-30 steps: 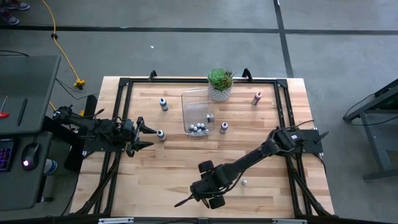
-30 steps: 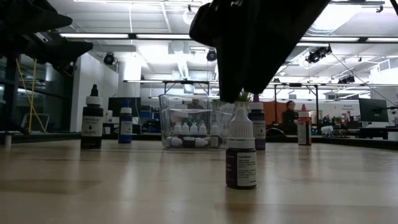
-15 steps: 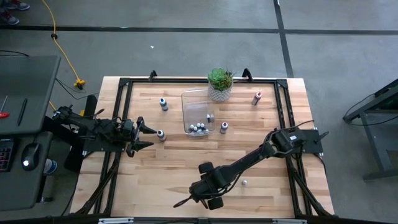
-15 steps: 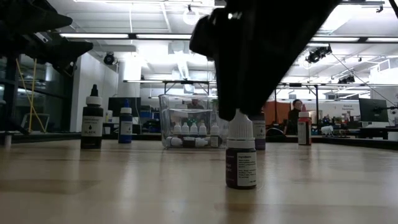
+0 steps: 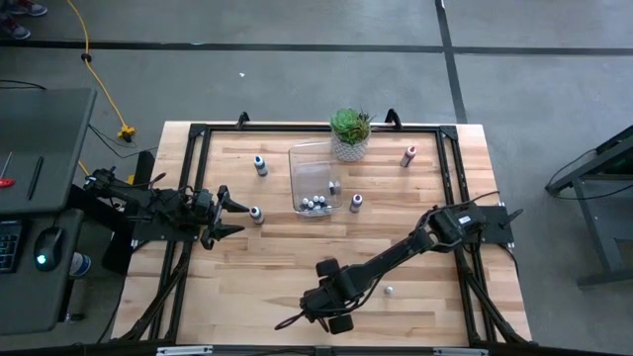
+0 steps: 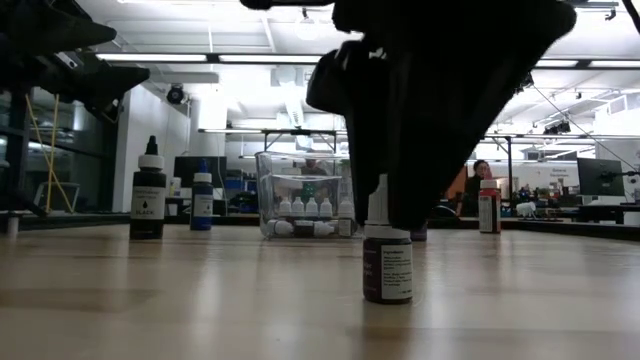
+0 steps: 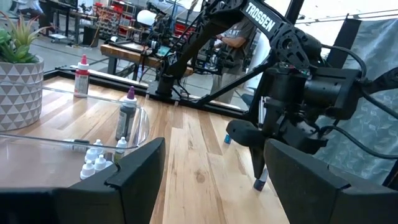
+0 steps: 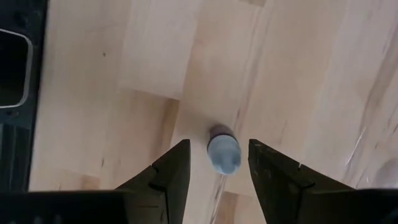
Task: Pick & Place food coloring
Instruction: Put the small violet food coloring bottle into the transparent bin
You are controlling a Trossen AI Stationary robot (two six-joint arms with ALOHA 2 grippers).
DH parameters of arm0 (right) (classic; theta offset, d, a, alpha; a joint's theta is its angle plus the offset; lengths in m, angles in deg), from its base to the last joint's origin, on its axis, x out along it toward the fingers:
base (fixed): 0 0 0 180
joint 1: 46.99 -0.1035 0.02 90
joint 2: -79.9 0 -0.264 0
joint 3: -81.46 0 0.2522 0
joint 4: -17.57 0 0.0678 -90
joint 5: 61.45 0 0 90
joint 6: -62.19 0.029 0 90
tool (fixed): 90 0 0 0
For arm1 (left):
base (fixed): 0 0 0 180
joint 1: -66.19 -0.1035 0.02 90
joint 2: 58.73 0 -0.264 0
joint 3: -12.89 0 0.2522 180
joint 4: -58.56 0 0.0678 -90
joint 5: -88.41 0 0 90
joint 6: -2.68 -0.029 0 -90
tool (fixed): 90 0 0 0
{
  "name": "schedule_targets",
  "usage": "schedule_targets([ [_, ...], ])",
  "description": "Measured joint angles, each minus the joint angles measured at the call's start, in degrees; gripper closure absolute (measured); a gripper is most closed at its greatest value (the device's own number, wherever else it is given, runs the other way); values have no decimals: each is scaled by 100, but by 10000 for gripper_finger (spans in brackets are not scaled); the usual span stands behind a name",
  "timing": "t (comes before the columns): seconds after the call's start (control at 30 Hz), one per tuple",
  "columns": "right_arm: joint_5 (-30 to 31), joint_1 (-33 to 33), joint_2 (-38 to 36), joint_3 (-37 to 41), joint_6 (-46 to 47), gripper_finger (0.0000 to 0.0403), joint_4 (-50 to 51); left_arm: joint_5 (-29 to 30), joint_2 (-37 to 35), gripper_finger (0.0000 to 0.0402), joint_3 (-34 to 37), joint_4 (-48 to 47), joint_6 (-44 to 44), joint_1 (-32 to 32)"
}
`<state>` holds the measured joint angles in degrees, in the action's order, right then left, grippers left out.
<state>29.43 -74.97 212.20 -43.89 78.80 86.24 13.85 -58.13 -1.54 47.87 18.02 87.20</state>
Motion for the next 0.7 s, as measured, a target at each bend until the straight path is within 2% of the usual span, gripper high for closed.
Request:
schedule_targets([
  [0.27,-6,8,2,0,191,266,1,0,0,130,0,0,0,1],
  [0.6,-70,8,0,0,427,350,3,0,0,130,0,0,0,1],
  [0.7,-72,8,-3,0,563,360,-15,0,0,130,0,0,0,1],
])
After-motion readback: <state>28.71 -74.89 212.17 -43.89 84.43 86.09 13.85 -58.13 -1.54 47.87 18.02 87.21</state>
